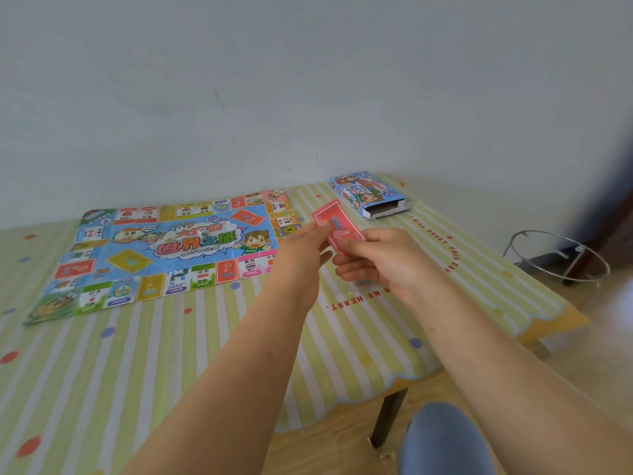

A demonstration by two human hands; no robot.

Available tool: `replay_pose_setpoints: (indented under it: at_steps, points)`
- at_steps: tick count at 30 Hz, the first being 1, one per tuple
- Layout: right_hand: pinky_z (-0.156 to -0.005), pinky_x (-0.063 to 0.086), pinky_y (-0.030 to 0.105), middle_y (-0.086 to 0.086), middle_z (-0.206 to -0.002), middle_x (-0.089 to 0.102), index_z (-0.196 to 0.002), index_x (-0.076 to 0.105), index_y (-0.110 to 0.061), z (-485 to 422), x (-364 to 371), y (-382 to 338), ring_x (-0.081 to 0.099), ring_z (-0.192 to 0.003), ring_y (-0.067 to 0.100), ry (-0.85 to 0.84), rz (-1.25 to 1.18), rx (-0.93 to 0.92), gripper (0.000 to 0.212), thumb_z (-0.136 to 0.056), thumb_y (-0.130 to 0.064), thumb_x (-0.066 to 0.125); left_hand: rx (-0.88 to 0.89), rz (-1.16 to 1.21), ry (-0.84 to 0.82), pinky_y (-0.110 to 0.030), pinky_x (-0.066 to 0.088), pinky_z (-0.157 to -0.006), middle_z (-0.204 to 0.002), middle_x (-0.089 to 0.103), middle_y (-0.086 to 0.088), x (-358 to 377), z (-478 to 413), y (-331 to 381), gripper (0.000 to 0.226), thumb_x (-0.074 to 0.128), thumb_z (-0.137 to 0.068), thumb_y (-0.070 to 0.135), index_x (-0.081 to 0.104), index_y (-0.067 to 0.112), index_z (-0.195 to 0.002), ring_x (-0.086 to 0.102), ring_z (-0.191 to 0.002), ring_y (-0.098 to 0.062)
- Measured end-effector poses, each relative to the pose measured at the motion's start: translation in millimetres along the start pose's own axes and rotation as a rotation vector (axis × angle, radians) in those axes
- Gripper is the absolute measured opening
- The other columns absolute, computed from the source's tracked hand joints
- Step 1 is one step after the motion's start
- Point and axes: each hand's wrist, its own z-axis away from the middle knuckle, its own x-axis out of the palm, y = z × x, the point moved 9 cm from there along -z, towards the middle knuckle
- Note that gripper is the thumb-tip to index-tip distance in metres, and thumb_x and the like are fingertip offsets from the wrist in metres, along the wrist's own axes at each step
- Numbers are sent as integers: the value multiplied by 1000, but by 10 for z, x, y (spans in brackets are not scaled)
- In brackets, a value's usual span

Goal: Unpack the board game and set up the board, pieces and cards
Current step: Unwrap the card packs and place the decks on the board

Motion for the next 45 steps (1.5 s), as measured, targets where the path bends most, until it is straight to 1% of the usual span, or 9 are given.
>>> replay_pose_setpoints:
  at_steps: [4, 10, 14, 19, 23, 30, 34, 40, 45]
  points:
    - [-57, 56, 25, 9, -77, 73, -92, 71, -6, 8, -233, -148, 66, -58, 14, 102, 202, -82, 12, -88, -17, 69, -9, 8, 76, -32, 53, -89, -103, 70, -12, -86, -35, 11, 17, 46, -99, 13, 63, 12, -96, 67, -97, -21]
    - [-70, 45, 24, -10, -78, 66, -88, 72, -21, -140, -731, -361, 60, -68, 5, 283, 682, -218, 8, -82, -15, 72, -69, -87, 123, -43, 53, -93, -111, 69, -14, -121, -49, -39, 15, 47, -99, 15, 58, 18, -89, 68, -101, -23]
    - [-81, 47, 25, -9, -99, 71, -98, 75, -24, -295, -742, -275, 64, -91, 10, 154, 1054, -124, 18, -81, -20, 73, -100, -183, 122, -44, 54, -91, -109, 69, -11, -52, -17, -122, 19, 48, -99, 17, 59, 16, -115, 68, -97, -24]
    - [-71, 50, 25, -7, -98, 73, -101, 75, -26, -415, -546, -97, 64, -86, 12, -61, 1319, -50, 28, -73, -27, 75, -122, -306, 106, -47, 54, -91, -92, 70, -6, -13, 23, -220, 14, 49, -99, 18, 62, 18, -103, 69, -94, -26]
    - [-53, 38, 24, -1, -74, 67, -82, 75, -19, -454, -470, -94, 56, -66, 17, -146, 1450, -8, 21, -66, -32, 76, -102, -376, 103, -47, 54, -90, -87, 68, -4, 6, 6, -199, 14, 50, -99, 19, 63, 17, -102, 69, -93, -27]
    - [-49, 33, 24, 3, -67, 57, -89, 74, -9, -517, -338, -114, 50, -60, 20, -242, 1588, 20, 36, -70, -39, 77, -45, -509, 90, -36, 52, -80, -88, 67, -6, 23, 6, -157, 23, 47, -100, 21, 59, 23, -80, 64, -83, -22]
    - [-50, 33, 25, 3, -67, 57, -89, 74, -8, -542, -353, -104, 49, -58, 19, -245, 1577, -1, 39, -69, -41, 76, -20, -547, 84, -31, 48, -73, -88, 66, -6, 37, 32, -129, 22, 46, -100, 20, 58, 23, -82, 61, -80, -20]
    - [-51, 34, 26, 3, -64, 59, -83, 73, -9, -557, -385, -77, 49, -55, 18, -231, 1566, -21, 32, -70, -39, 74, -36, -550, 81, -39, 52, -83, -94, 68, -11, 48, 59, -121, 28, 46, -100, 20, 57, 26, -75, 62, -83, -23]
    - [-54, 39, 26, 7, -79, 71, -86, 73, -12, -573, -412, -79, 56, -62, 20, -190, 1566, -60, 25, -74, -33, 70, -38, -548, 79, -38, 51, -81, -97, 68, -14, 45, 71, -119, 28, 47, -100, 20, 57, 24, -74, 63, -83, -24]
